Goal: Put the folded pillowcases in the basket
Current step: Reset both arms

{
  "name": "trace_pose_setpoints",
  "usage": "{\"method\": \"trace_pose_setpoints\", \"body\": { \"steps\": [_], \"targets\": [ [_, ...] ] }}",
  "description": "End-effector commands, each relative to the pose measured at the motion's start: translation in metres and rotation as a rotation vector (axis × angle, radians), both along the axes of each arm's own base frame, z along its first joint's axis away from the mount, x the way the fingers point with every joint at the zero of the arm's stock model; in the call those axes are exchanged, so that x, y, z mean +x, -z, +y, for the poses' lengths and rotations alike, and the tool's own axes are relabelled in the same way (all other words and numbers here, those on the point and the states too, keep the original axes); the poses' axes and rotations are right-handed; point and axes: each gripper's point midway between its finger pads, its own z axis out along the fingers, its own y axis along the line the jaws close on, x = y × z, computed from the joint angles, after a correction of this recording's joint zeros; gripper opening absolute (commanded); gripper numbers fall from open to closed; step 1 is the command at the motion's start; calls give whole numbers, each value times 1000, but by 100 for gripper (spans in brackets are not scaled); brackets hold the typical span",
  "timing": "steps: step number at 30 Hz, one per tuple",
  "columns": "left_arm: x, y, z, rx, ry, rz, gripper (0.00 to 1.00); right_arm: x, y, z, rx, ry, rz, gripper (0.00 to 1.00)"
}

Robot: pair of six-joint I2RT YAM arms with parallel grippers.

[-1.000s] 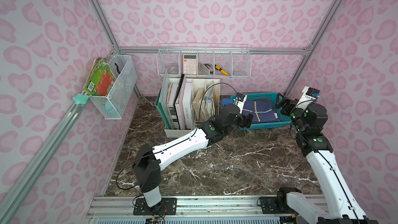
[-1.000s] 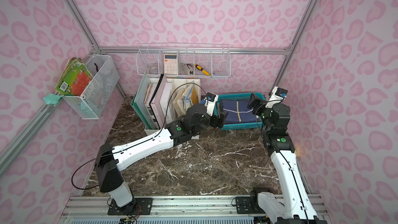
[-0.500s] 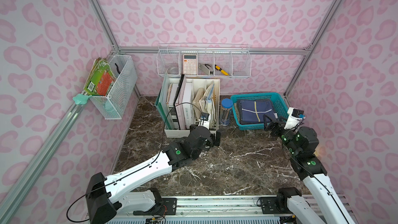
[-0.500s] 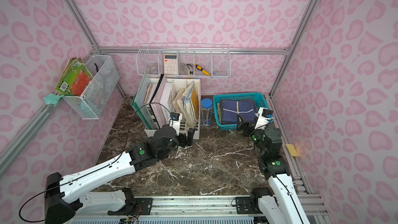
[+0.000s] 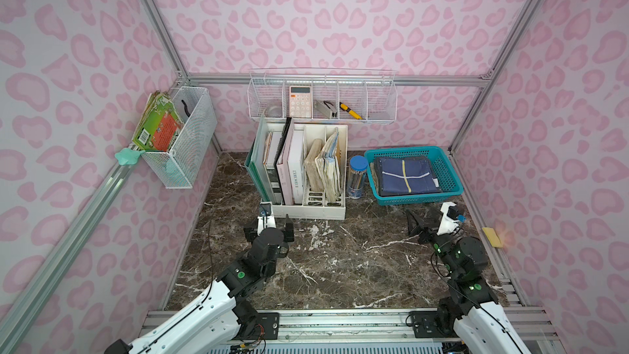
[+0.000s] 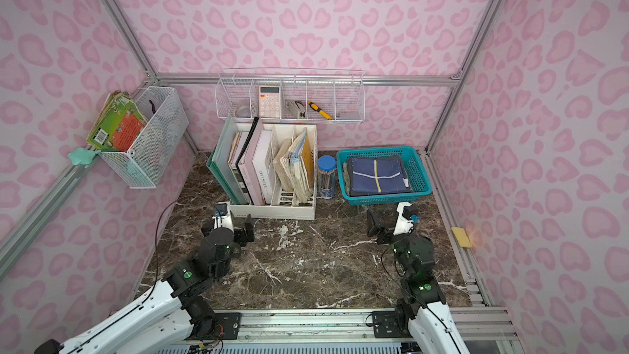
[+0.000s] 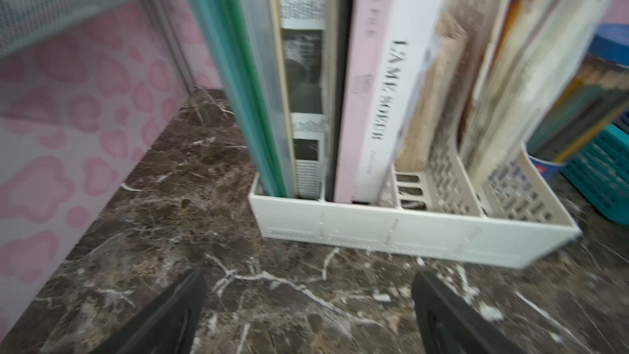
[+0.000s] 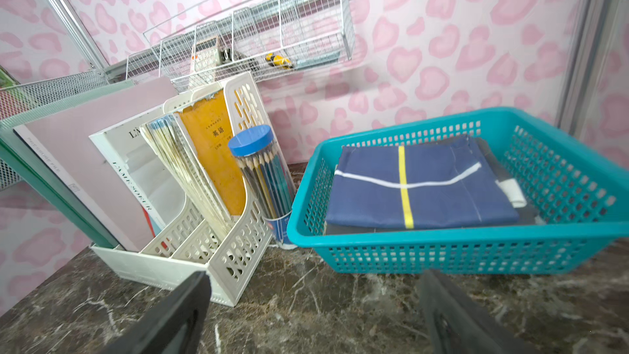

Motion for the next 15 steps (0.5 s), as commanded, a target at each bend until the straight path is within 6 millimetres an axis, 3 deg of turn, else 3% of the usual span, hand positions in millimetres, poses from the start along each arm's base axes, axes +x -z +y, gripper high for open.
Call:
{"method": "trace_pose_setpoints", "body": {
  "steps": [1,7,15],
  "targets": [
    [2,-5,18,26,-55,-115,99,2,-21,-7,-95,52,-122,98],
    [3,14,82,60,-324,-113,99,16,-10,-16,-177,122,-117,98],
    [32,61,96,66,-283,5,100,37,10,-35,-297,255,-85,99]
  ]
}}
